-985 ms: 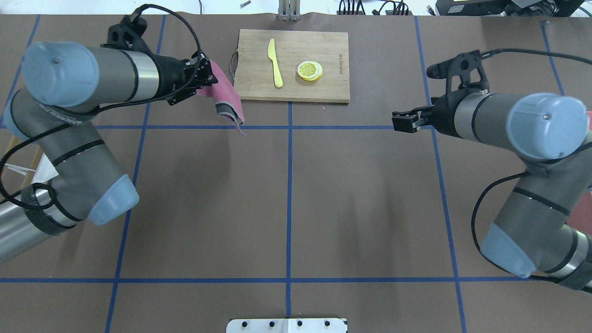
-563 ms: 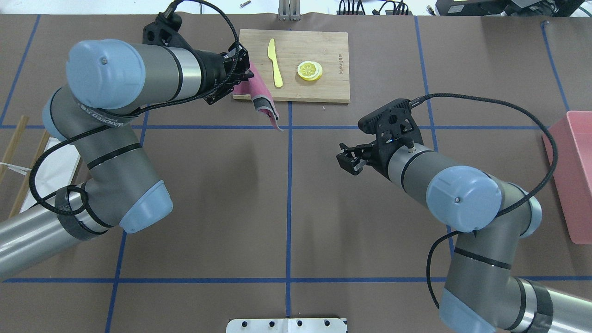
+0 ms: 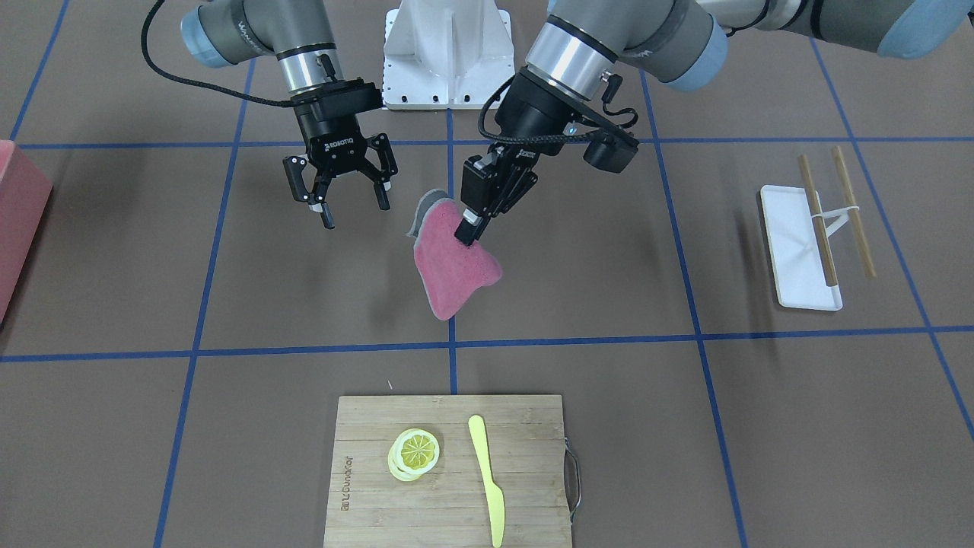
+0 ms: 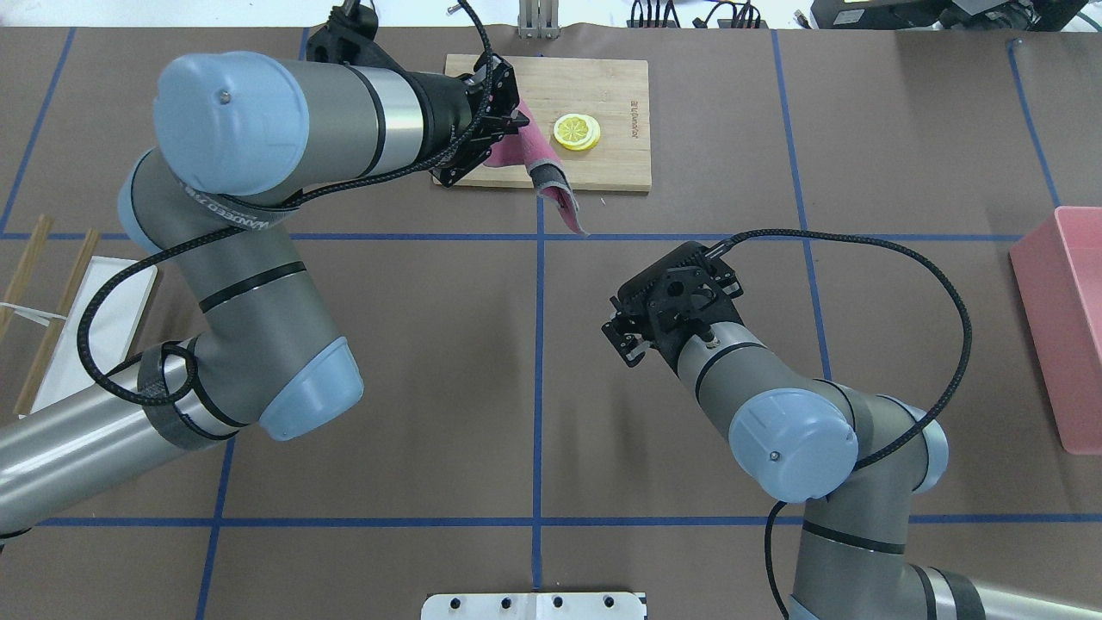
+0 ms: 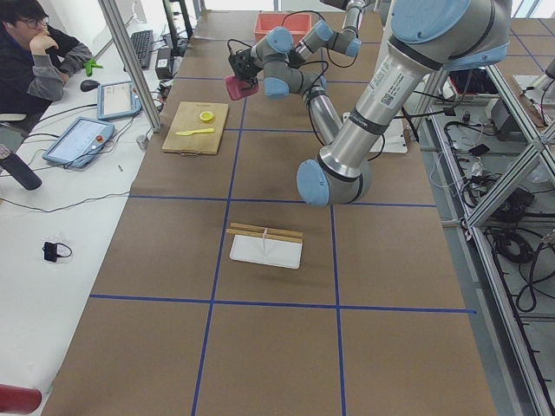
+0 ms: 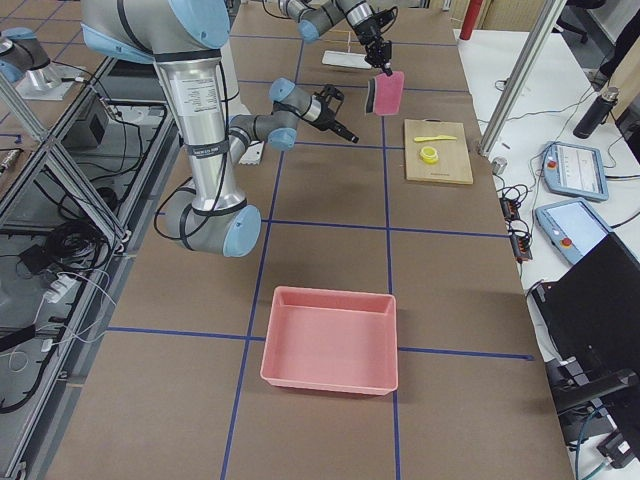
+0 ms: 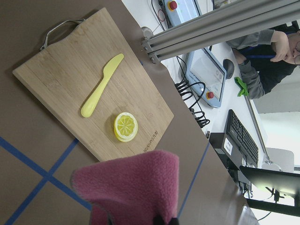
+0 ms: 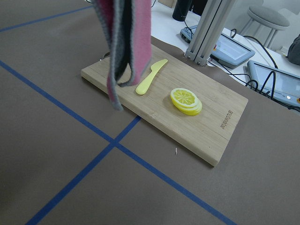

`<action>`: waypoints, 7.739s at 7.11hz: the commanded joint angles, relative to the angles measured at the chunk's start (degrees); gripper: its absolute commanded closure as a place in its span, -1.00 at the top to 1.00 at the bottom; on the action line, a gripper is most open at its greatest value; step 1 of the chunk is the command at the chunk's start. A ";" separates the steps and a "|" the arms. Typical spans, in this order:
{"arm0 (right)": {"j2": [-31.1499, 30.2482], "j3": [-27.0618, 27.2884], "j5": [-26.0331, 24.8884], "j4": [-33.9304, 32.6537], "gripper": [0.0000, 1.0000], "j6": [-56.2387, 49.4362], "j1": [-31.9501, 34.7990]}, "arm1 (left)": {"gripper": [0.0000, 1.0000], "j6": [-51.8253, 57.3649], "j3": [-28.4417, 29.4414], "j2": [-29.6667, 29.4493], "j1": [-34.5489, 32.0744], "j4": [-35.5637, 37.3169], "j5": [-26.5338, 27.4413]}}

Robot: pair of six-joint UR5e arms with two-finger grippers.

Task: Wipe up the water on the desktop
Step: 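Pass the sponge from the left gripper into the right gripper, then drag the sponge across the table toward the center with the right gripper, then wipe the sponge back toward the pink bin with the right gripper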

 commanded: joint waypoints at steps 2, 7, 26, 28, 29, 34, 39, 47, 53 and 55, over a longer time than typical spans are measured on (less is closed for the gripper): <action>2.64 -1.75 -0.78 0.00 0.73 -0.47 -0.31 | -1.00 -0.24 0.13 -1.46 5.96 -0.34 5.94; 3.35 -2.19 -0.86 0.00 0.02 -1.78 -0.05 | -1.00 -0.24 -0.14 -1.46 7.38 -0.34 5.95; 2.65 0.53 8.88 0.26 -1.00 2.78 14.18 | 0.98 75.52 -7.43 24.96 -26.05 14.41 -27.41; 0.54 0.53 11.33 -0.43 -1.00 10.76 14.89 | 0.99 98.26 -6.82 30.25 -36.68 21.39 -31.90; -0.25 0.53 13.62 -3.14 -1.00 10.78 15.59 | 0.99 110.55 -6.73 30.44 -42.40 30.59 -32.54; -5.24 11.77 24.85 -38.48 -1.00 15.66 15.86 | 0.99 132.39 9.51 32.70 -56.50 44.32 -32.62; 0.57 3.91 23.67 -38.06 -1.00 34.91 5.60 | 0.99 132.30 9.62 35.98 -58.19 42.81 -40.01; 23.02 -17.63 19.79 -14.67 -1.00 63.19 3.12 | 0.99 132.47 9.36 36.68 -58.19 42.64 -40.19; -12.94 18.51 21.28 -39.38 -1.00 43.67 0.74 | 0.99 132.38 8.57 36.77 -58.19 42.64 -40.19; -22.18 19.78 21.11 -39.29 -1.00 41.12 0.92 | 0.99 132.38 8.39 36.77 -58.19 42.64 -40.19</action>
